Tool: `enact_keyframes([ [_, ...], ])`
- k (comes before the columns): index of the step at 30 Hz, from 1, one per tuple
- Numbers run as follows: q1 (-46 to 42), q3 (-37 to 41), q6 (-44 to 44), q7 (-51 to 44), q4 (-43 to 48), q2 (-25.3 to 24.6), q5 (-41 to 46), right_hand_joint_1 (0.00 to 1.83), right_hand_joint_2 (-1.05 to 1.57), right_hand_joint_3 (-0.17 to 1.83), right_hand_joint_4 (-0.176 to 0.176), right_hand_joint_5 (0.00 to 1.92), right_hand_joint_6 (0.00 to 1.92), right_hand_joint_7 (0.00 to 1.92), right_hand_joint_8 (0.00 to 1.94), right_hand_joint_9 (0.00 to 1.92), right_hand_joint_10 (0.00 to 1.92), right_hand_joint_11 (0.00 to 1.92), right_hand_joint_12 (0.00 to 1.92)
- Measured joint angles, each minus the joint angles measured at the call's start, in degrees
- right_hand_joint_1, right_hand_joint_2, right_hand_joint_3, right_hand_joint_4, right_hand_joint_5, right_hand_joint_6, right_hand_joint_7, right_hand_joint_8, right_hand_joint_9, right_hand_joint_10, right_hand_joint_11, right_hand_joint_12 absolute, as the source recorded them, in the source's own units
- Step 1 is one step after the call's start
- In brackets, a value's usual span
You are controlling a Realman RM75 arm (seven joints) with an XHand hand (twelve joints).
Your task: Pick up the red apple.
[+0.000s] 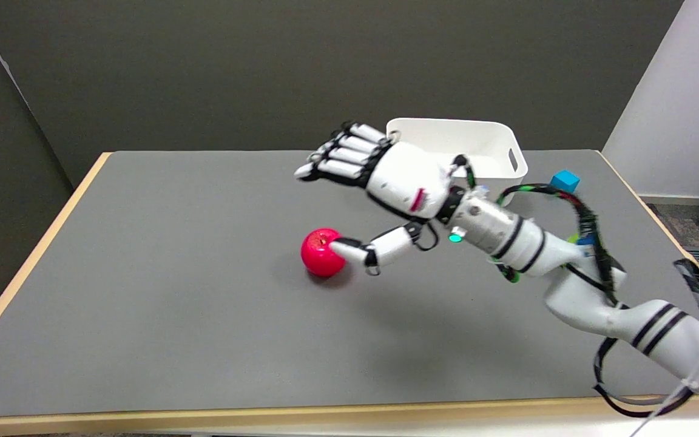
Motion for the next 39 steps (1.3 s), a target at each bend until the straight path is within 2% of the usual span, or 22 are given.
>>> enact_keyframes([
  [15, 9.2, -10.2, -9.9, 8.3, -8.9, -6.7, -11.8, 0.33, 0.64, 0.87, 0.092, 0.26, 0.50, 0.36, 0.36, 0.21, 0.67, 0.04, 1.16],
  [31, 15.8, -15.1, -13.3, 12.4, -21.9, -11.5, -15.2, 0.32, 0.65, 0.87, 0.091, 0.26, 0.50, 0.36, 0.36, 0.22, 0.67, 0.04, 1.15],
  [35, 16.5, -15.6, -13.5, 12.9, -23.7, -12.1, -15.6, 0.30, 0.63, 0.97, 0.085, 0.28, 0.57, 0.40, 0.47, 0.32, 0.76, 0.15, 1.17],
  [36, 16.6, -15.7, -13.6, 12.9, -24.2, -12.2, -15.7, 0.33, 0.66, 0.95, 0.082, 0.30, 0.62, 0.44, 0.53, 0.35, 0.82, 0.19, 1.22],
  [37, 16.7, -15.8, -13.6, 13.0, -24.4, -12.3, -15.7, 0.41, 0.71, 0.91, 0.068, 0.37, 0.74, 0.55, 0.67, 0.47, 0.99, 0.32, 1.39],
  [38, 16.9, -15.9, -13.6, 13.1, -24.9, -12.4, -15.8, 0.46, 0.75, 0.88, 0.053, 0.41, 0.83, 0.63, 0.79, 0.56, 1.11, 0.36, 1.54],
  [39, 17.0, -15.9, -13.6, 13.1, -25.1, -12.5, -15.9, 0.48, 0.76, 0.88, 0.041, 0.43, 0.87, 0.64, 0.86, 0.60, 1.15, 0.32, 1.63],
])
